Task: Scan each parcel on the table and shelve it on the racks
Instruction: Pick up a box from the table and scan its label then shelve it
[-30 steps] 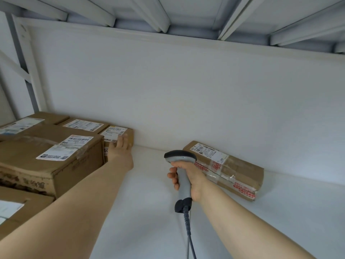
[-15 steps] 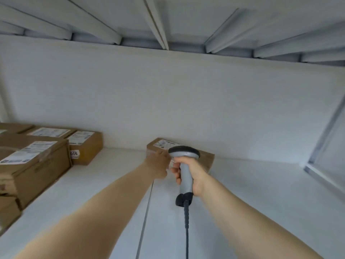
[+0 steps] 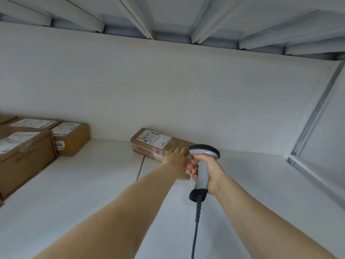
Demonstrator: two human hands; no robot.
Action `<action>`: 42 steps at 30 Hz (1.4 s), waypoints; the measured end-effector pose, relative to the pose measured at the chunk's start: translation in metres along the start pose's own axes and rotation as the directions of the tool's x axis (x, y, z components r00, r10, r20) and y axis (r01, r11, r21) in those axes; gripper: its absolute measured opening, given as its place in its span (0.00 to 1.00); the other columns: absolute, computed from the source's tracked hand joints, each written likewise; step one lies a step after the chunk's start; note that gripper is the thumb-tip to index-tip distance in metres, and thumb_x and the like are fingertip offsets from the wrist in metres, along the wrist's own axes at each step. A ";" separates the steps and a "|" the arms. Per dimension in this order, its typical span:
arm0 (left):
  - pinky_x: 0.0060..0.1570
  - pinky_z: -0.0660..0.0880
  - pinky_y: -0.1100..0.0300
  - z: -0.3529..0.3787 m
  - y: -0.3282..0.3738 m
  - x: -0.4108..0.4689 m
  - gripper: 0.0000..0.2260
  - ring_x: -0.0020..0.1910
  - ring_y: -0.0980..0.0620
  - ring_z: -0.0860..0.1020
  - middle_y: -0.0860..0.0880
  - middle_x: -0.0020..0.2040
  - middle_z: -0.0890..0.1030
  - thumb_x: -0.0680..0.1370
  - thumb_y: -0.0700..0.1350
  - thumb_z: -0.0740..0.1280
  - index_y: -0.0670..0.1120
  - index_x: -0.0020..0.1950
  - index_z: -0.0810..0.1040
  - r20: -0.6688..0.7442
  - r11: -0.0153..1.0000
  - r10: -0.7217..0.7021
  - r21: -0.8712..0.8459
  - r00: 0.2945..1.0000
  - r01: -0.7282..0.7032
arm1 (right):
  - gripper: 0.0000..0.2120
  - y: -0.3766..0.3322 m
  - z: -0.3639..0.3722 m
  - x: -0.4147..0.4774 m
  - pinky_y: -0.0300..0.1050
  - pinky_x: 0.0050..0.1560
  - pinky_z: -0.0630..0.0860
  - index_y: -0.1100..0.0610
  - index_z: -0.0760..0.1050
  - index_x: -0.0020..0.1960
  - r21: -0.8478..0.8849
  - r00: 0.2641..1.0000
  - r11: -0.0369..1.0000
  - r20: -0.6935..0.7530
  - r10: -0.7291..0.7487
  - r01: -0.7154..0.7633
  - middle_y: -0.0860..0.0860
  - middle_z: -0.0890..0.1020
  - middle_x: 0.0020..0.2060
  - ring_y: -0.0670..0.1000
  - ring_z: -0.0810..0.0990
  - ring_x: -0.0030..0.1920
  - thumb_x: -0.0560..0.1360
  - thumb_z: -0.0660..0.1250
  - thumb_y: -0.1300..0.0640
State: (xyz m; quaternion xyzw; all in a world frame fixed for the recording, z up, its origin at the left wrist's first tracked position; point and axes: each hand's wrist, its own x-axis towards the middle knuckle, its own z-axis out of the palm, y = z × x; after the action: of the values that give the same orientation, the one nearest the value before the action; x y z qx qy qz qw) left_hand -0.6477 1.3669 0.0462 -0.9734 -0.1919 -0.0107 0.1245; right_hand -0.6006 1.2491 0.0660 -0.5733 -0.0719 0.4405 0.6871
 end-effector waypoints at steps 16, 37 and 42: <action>0.69 0.62 0.53 0.004 -0.020 -0.001 0.34 0.74 0.44 0.54 0.44 0.74 0.54 0.76 0.40 0.66 0.44 0.78 0.52 -0.108 0.989 -0.139 0.036 0.984 0.143 | 0.08 0.002 -0.002 0.007 0.38 0.24 0.70 0.62 0.75 0.43 -0.009 1.000 1.000 -0.019 0.004 -0.004 0.56 0.79 0.31 0.48 0.73 0.23 0.72 0.70 0.57; 0.69 0.62 0.49 0.009 -0.021 0.067 0.33 0.74 0.42 0.58 0.41 0.76 0.57 0.80 0.40 0.60 0.41 0.79 0.43 0.049 0.971 -0.189 -0.142 0.981 0.194 | 0.08 -0.008 -0.019 0.041 0.38 0.25 0.72 0.62 0.76 0.45 0.051 0.994 0.999 -0.107 0.024 -0.019 0.57 0.81 0.32 0.49 0.75 0.25 0.72 0.71 0.58; 0.59 0.70 0.44 0.007 -0.040 0.057 0.42 0.70 0.41 0.59 0.41 0.70 0.58 0.71 0.49 0.69 0.50 0.79 0.48 0.168 0.970 -0.239 0.000 0.957 0.242 | 0.08 -0.007 -0.017 0.047 0.38 0.25 0.71 0.62 0.76 0.44 0.035 0.995 0.999 -0.093 0.025 -0.022 0.57 0.81 0.33 0.49 0.74 0.24 0.71 0.71 0.58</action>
State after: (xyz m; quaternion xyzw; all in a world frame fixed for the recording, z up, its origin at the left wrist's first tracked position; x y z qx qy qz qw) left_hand -0.6101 1.4258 0.0530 -0.9416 -0.3184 0.0535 0.0957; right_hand -0.5586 1.2696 0.0477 -0.5824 -0.0252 0.4224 0.6941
